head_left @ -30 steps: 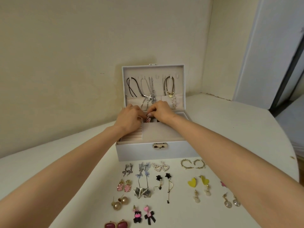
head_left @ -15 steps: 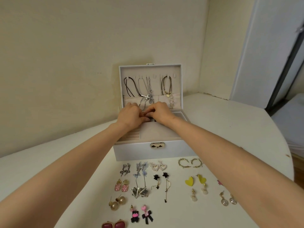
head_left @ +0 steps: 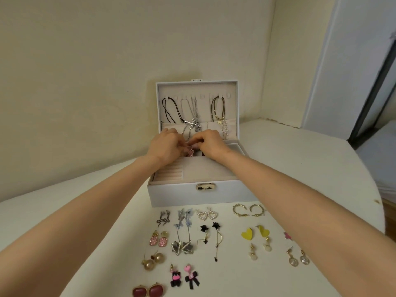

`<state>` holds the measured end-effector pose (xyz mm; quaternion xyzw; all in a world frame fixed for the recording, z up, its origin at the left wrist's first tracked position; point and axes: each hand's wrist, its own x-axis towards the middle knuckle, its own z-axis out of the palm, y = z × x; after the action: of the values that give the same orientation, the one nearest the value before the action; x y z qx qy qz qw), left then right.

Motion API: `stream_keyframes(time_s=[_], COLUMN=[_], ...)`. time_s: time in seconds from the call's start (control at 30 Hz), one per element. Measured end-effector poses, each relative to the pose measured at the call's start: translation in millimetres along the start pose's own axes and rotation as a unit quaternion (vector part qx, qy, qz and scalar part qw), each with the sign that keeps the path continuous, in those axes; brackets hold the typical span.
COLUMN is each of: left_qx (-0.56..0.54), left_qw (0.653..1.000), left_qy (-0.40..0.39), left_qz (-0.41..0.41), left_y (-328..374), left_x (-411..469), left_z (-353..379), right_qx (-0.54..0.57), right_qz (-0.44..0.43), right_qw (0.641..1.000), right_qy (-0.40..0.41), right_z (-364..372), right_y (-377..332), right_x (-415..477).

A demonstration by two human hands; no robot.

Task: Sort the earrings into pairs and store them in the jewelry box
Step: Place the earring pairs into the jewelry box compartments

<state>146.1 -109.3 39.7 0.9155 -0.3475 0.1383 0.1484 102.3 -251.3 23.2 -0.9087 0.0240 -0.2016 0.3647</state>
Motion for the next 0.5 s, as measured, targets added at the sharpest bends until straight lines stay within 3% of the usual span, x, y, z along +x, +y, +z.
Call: stream_keyframes(time_s=[0.2,0.5], left_qx=[-0.011,-0.082], left_qw=[0.999,0.989], left_qy=[0.029,0.045], left_qz=[0.012,0.116], left_y=[3,61], left_x=[-12,-38], left_z=[-4,-8], right_qx=[-0.018,-0.048], right_qz=[-0.005,-0.01], right_qw=[1.0,0.999], right_qy=[0.02,0.015], right_z=[-18,-85], right_y=[-3,-1], right_x=[-15,-101])
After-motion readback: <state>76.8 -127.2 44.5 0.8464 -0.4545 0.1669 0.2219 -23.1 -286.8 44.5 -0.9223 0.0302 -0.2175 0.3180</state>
